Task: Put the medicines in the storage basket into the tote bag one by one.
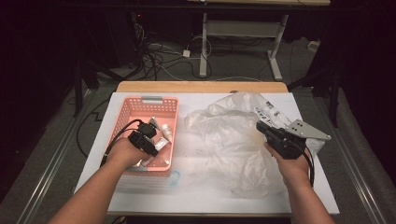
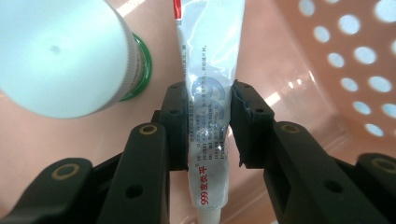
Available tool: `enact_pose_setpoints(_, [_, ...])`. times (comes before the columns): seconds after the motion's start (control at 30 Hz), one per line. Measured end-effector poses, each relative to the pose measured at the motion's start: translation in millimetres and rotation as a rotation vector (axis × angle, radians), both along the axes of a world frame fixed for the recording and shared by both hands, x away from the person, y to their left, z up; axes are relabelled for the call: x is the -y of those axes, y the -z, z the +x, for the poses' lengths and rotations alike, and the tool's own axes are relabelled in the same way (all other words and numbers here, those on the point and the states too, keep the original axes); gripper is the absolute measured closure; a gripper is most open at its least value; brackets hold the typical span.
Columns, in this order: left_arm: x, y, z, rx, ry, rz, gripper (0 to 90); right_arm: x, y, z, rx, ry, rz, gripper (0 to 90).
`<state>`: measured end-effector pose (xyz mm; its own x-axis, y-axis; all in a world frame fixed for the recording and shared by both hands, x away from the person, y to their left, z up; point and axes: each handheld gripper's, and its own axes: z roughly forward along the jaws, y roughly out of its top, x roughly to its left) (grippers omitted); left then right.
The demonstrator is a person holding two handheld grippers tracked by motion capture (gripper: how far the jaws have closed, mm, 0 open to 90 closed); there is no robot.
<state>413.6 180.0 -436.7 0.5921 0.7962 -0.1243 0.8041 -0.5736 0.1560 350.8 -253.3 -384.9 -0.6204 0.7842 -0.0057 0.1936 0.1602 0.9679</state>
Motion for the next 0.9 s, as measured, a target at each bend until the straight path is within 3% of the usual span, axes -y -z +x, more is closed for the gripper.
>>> enact_pose_setpoints(0.47, [-5.8,-11.2,-11.7,0.105,0.002,-0.100,67.8,2.4,-1.6,-1.1,0.003,0.008,0.011,90.0])
enact_pose_setpoints(0.7, [-8.8,-16.7,-18.3,0.196,-0.003,-0.160,67.9,3.0,-2.4,-1.7,0.008,0.008,0.009,90.0])
enact_pose_setpoints(0.9, [-10.9,-23.3,-25.3,0.298,-0.006,-0.221,68.0,2.9,-2.0,-1.8,0.004,0.009,0.013,90.0])
